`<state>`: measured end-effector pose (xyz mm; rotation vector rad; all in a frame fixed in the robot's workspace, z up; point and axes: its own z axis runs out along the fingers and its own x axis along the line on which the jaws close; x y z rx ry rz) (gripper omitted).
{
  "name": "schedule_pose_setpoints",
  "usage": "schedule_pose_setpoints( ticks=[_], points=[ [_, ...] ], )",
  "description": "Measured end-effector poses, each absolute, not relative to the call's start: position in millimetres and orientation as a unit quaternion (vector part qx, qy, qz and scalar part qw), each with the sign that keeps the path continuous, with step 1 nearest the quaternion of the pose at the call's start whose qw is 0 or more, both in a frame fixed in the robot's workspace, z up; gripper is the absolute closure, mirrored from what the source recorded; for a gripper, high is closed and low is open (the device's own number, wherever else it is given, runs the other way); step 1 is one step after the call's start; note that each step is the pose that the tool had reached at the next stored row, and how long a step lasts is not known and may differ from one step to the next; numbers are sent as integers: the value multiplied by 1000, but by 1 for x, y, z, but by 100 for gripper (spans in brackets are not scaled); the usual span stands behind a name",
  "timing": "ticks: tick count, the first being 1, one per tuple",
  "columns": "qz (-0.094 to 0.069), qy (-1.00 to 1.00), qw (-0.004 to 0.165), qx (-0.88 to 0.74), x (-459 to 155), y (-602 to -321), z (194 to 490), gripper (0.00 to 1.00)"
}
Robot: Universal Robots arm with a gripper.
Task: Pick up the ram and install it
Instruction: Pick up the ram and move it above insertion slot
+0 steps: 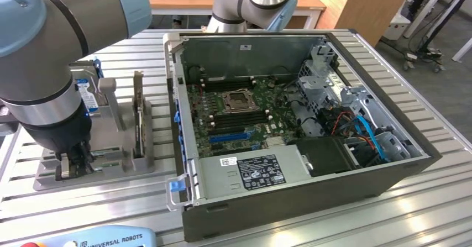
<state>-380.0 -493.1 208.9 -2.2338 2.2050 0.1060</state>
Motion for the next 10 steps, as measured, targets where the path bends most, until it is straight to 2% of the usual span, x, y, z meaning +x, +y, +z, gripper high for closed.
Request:
schedule_pose_setpoints(
  ticks=[10],
  points=[
    [34, 702, 1, -711, -380, -493, 204, 70]
  ],
)
